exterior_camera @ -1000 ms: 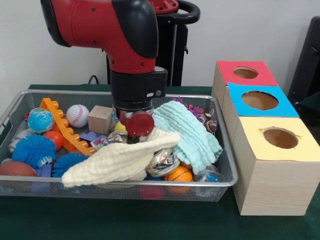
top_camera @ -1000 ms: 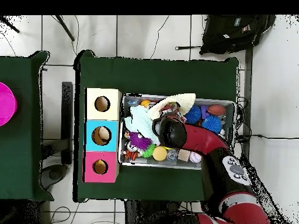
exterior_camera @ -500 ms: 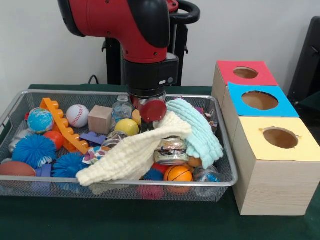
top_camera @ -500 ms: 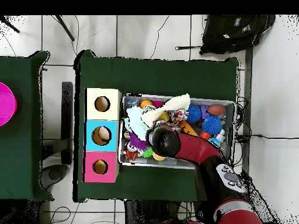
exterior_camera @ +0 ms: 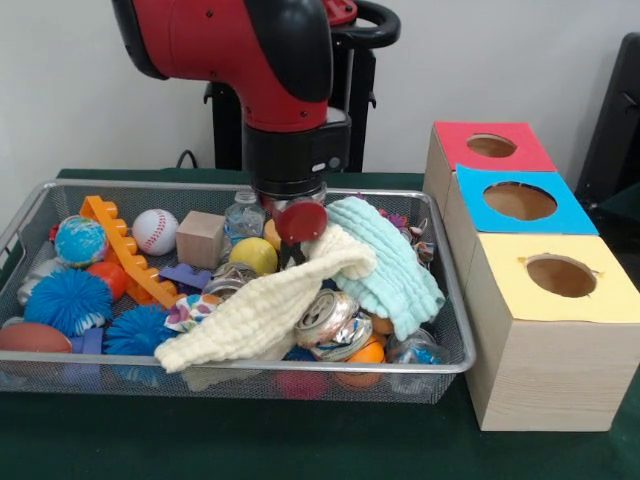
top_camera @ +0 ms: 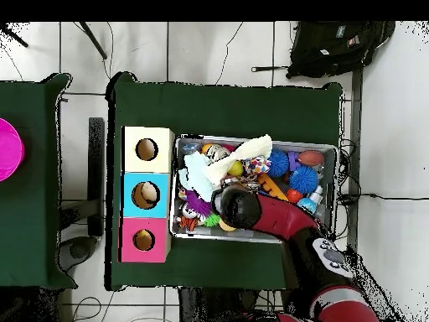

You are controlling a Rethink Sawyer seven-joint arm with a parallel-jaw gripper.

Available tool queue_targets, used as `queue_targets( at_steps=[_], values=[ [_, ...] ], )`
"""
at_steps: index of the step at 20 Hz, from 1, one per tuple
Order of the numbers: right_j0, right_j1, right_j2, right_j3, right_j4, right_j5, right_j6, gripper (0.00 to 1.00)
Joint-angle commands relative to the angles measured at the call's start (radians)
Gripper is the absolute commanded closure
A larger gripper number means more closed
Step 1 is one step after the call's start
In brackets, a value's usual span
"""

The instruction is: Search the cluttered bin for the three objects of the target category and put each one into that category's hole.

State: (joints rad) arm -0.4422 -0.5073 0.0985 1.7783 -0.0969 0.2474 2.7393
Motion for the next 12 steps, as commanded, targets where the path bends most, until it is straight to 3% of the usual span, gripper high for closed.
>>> queue_targets(
  at_steps=[1, 5, 12],
  values=[
    [-0.077, -0.015, 0.023, 0.051, 0.004, 0.192, -0.05, 0.0],
    [-0.117, -0.032, 0.038, 0.032, -0.006, 0.235, -0.081, 0.0],
    [-0.218, 0.083, 0.083, -0.077, -0.081, 0.202, -0.181, 0.0]
  ],
)
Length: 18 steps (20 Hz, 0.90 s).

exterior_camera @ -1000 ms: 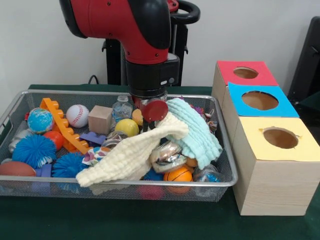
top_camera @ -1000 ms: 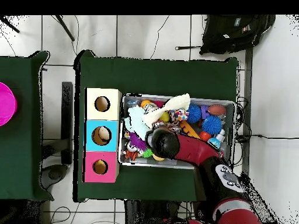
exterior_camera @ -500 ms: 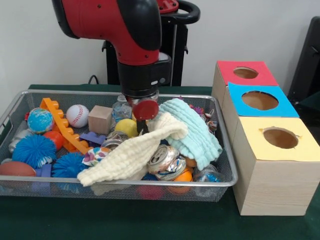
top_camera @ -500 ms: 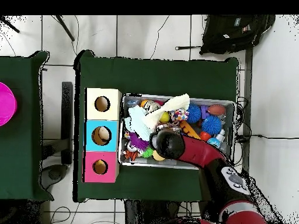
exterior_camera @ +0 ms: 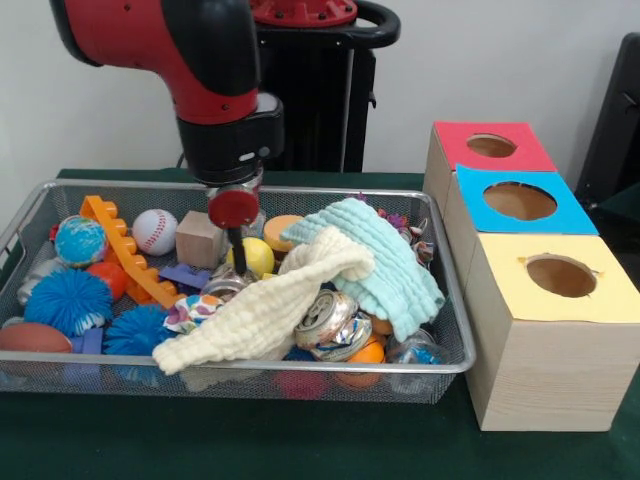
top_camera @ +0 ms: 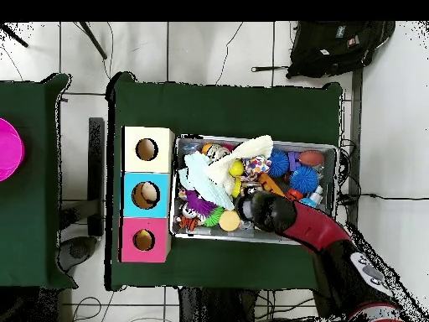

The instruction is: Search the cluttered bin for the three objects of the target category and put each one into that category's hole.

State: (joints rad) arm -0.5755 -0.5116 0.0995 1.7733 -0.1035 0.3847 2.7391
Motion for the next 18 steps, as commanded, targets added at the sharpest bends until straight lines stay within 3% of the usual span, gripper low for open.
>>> queue_targets(
  at_steps=[1, 10, 18],
  values=[
    [-0.093, 0.086, 0.084, -0.08, -0.084, 0.077, -0.191, 0.0],
    [-0.19, 0.134, 0.139, -0.192, -0.153, 0.158, -0.298, 0.0],
    [-0.225, 0.14, 0.172, -0.208, -0.199, 0.175, -0.29, 0.0]
  ],
)
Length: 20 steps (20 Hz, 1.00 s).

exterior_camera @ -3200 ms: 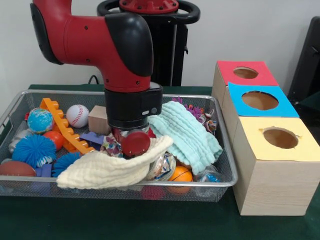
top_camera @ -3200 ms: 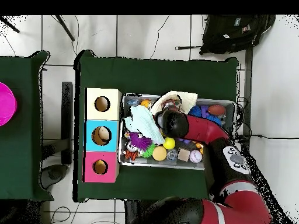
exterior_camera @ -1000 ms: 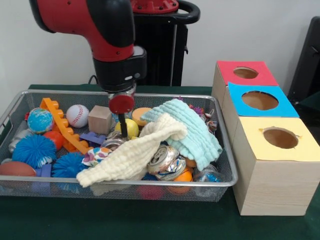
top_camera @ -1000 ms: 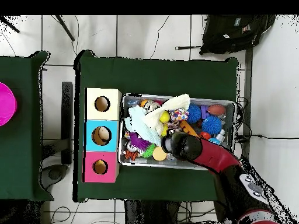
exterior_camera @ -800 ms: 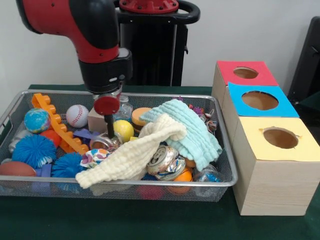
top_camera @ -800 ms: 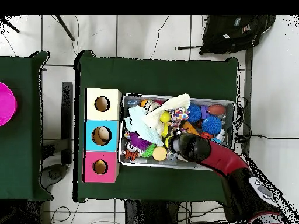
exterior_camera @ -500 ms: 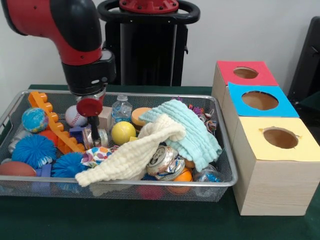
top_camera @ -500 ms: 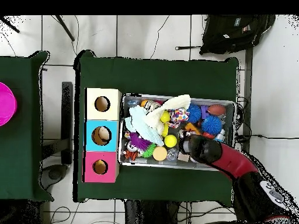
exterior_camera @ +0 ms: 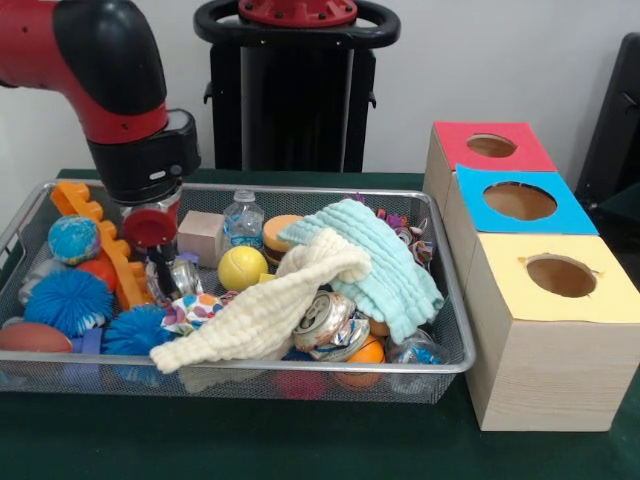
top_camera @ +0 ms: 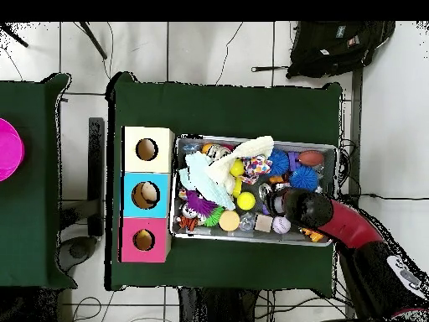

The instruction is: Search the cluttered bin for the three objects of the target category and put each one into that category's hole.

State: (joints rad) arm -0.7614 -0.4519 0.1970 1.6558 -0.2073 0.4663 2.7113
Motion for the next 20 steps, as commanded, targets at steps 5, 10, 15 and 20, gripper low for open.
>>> queue_targets(
  at_steps=[5, 10, 15, 20],
  values=[
    [-0.041, 0.066, 0.078, -0.095, -0.118, 0.121, -0.251, 0.0],
    [-0.015, -0.012, 0.047, -0.064, -0.132, 0.191, -0.218, 0.0],
    [0.02, -0.137, 0.027, 0.01, -0.111, 0.26, -0.154, 0.0],
    [0.054, -0.212, 0.016, 0.046, -0.084, 0.326, -0.098, 0.0]
  ],
)
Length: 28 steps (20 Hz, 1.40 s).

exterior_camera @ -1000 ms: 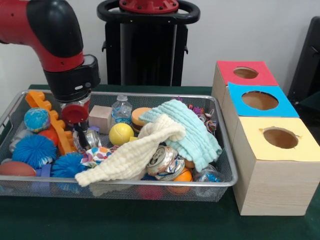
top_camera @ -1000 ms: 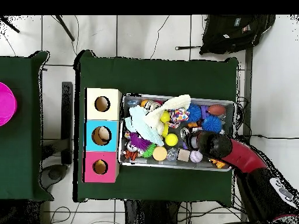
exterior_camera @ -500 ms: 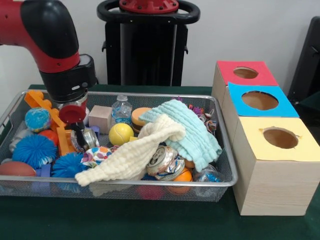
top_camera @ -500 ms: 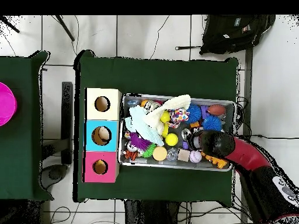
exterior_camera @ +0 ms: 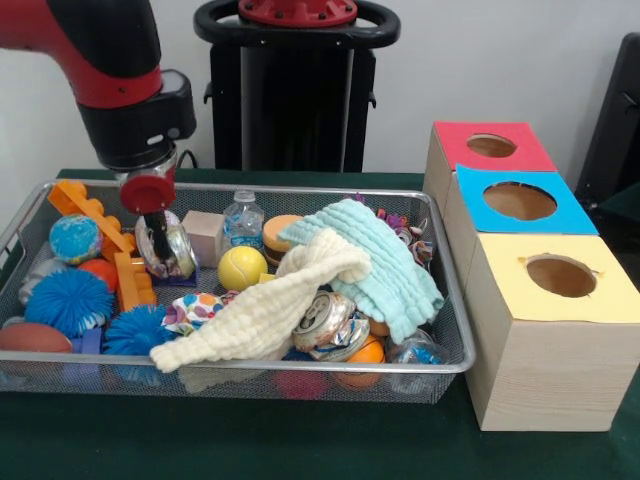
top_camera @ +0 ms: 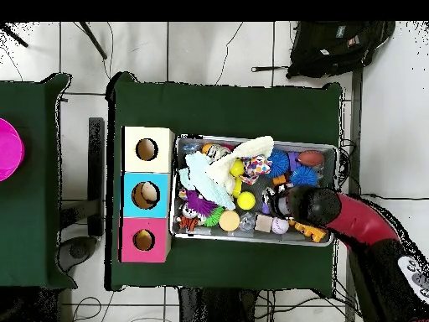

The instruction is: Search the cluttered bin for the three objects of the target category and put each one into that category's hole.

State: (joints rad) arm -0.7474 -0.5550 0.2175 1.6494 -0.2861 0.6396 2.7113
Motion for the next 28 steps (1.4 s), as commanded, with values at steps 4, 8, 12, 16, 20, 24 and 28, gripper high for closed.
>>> queue_targets(
  at_steps=[4, 8, 12, 16, 20, 24, 28],
  values=[
    [0.061, -0.173, 0.003, 0.084, 0.039, 0.208, -0.054, 0.0],
    [0.092, -0.207, -0.003, 0.115, 0.069, 0.214, -0.002, 0.0],
    [0.092, -0.211, 0.004, 0.145, 0.09, 0.176, 0.0, 0.0],
    [0.07, -0.176, 0.018, 0.177, 0.085, 0.043, -0.007, 0.0],
    [0.034, -0.171, 0.046, 0.213, 0.094, -0.047, -0.024, 1.0],
    [0.006, -0.151, 0.069, 0.185, 0.073, -0.066, -0.073, 1.0],
    [0.0, -0.133, 0.073, 0.183, 0.067, -0.079, -0.068, 1.0]
  ],
)
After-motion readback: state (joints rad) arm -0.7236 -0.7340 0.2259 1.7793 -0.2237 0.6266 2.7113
